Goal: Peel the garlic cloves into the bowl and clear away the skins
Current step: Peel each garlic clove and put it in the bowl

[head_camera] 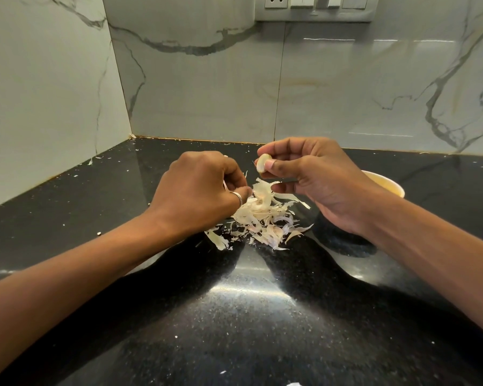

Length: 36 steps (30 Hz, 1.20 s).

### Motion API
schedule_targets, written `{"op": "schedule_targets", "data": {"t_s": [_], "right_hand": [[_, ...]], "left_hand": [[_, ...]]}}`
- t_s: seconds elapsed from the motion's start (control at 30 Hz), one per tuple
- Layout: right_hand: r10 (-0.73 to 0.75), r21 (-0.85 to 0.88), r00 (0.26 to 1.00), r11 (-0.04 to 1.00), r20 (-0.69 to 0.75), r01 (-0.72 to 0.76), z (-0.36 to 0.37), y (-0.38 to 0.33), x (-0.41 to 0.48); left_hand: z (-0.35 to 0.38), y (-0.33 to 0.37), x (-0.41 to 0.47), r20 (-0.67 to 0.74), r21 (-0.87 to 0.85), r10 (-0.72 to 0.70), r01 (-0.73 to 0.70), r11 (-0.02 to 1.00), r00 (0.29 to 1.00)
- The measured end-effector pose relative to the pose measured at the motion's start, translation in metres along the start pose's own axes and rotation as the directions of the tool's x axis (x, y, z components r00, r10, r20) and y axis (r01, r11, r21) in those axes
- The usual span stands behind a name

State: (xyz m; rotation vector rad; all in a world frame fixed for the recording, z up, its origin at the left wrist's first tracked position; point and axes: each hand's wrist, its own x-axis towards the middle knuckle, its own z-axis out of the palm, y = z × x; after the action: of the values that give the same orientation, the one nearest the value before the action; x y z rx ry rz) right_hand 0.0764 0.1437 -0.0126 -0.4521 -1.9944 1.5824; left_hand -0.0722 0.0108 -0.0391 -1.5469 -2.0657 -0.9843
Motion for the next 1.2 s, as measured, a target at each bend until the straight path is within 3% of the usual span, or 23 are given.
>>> {"op": "schedule_targets", "data": {"t_s": [0.2,0.57,1.2], "right_hand": [[0.007,-0.001,1.000,1.000,-0.004,-0.007,0.0017,-0.0014,-0.0003],[0.005,-0.018,0.999,1.000,0.051,-0.004,0.0047,0.0017,-0.0010],[-0.001,0.045,1.000,0.999,-0.006,0.001,-0.0016,-0.0033,0.0012]], "left_hand": [[-0.0017,0.0022,0.0006,-0.045,-0.037,0.002,-0.004,0.999,0.999],[-0.0029,0.0005,0.0003,-0.106,-0.001,0.142,-0.143,0.990,0.984],[-0.0045,0.0048,-0.0003,-0.111,-0.014,0.133,-0.136,0.991,0.985]]}}
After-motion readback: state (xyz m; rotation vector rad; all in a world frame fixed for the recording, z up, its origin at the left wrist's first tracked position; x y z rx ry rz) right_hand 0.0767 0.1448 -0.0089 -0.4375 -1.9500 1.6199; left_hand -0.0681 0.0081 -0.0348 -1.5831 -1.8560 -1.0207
